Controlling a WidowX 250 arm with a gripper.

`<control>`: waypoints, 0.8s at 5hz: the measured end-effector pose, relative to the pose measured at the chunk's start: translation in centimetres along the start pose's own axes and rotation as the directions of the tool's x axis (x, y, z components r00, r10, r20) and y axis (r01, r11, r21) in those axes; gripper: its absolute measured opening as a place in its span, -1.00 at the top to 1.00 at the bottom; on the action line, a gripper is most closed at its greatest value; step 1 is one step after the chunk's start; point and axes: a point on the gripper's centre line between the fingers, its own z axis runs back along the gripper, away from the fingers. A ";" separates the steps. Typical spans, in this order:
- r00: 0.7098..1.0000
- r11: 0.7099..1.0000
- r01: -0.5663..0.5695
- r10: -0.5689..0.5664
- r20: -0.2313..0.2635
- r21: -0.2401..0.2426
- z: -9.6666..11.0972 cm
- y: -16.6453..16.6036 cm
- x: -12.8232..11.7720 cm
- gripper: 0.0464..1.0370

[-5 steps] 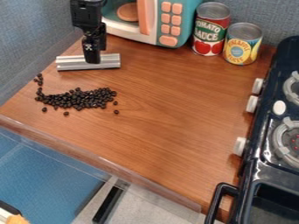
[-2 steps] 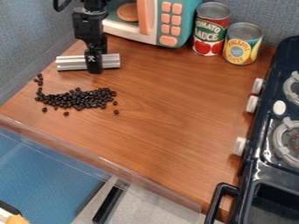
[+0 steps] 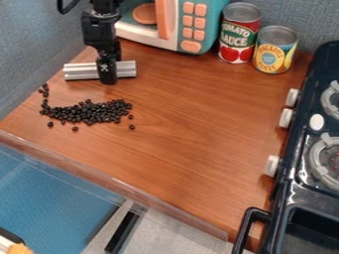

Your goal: Sweep into pile

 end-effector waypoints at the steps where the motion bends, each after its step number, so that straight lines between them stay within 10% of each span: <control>1: 1.000 1.000 -0.019 0.019 -0.010 -0.015 0.0 -0.1 0.3 -0.92; 3: 0.999 0.999 -0.040 0.039 -0.020 -0.037 0.3 -0.1 0.9 -0.82; 4: 0.999 0.998 -0.049 0.048 -0.026 -0.041 -0.1 0.0 1.0 -0.24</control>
